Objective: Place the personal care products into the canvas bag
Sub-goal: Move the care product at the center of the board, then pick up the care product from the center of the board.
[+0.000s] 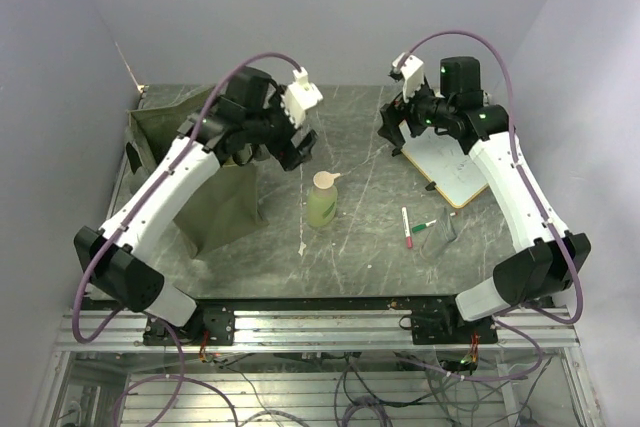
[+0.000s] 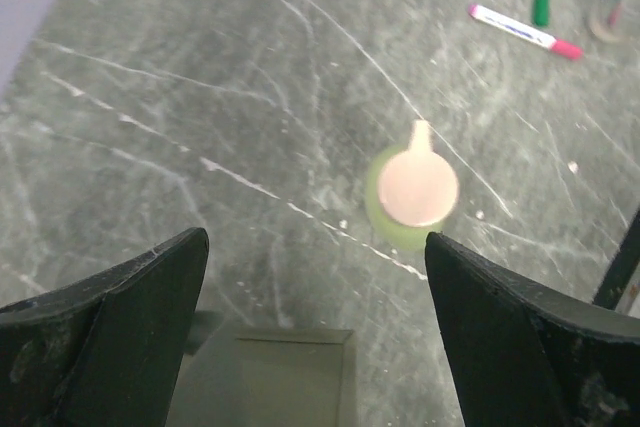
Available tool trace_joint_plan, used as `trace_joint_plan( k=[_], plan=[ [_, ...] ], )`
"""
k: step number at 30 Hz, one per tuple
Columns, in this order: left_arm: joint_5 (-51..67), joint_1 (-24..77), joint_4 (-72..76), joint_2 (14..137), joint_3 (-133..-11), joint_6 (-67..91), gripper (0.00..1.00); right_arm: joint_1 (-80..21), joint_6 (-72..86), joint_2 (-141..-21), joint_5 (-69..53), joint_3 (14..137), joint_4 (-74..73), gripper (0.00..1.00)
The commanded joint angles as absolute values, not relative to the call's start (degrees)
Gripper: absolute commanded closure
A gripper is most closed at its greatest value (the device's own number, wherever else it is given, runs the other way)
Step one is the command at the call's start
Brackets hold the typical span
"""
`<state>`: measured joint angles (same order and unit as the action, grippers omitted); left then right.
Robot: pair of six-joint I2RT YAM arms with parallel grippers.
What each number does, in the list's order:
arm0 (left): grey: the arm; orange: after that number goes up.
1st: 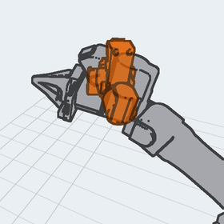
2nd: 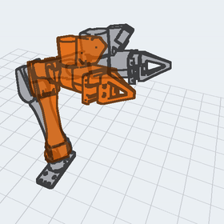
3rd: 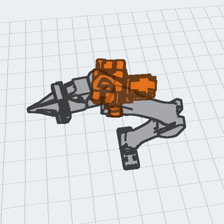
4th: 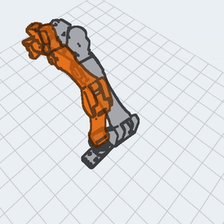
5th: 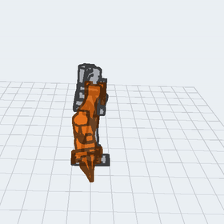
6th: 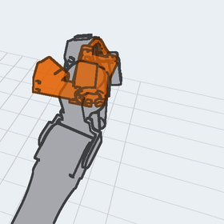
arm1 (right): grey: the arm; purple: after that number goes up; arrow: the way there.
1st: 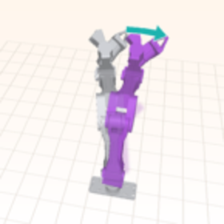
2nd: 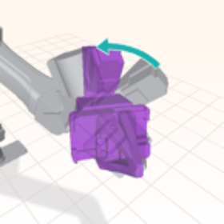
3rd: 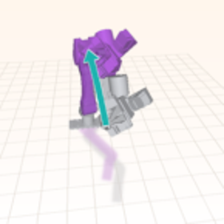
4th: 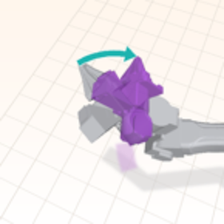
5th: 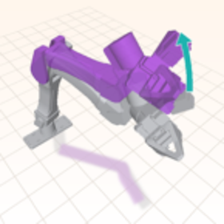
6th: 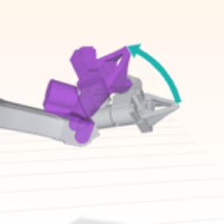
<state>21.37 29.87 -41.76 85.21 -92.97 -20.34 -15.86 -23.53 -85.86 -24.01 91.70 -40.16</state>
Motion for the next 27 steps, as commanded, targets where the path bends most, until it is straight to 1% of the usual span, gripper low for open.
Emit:
trace_joint_plan(
  k=[1, 5, 8, 19, 25, 27],
  plan=[
    [22.2, 33.8, -40.0, 85.5, -89.4, -25.0, 0.00, -12.6, -21.7, -84.7, -27.1, 91.4, -38.4, 0.15],
    [22.4, 36.8, -39.7, 86.4, -86.5, -28.0, 0.00, -9.8, -20.6, -84.0, -28.8, 90.4, -37.7, 0.15],
    [22.5, 37.8, -38.0, 88.0, -85.4, -27.3, 0.00, -8.5, -20.2, -83.3, -29.7, 89.6, -37.6, 0.15],
    [25.2, 40.3, -36.1, 94.1, -85.8, -28.2, 0.00, -4.7, -18.2, -82.0, -32.5, 87.3, -36.7, 0.15],
    [23.4, 41.2, -35.9, 96.4, -85.4, -28.9, 0.00, -3.5, -17.6, -81.6, -33.1, 86.6, -36.2, 0.15],
    [23.0, 41.2, -35.6, 96.9, -85.3, -29.3, 0.03, -3.1, -17.4, -81.5, -33.3, 86.4, -36.2, 0.15]
  ],
)
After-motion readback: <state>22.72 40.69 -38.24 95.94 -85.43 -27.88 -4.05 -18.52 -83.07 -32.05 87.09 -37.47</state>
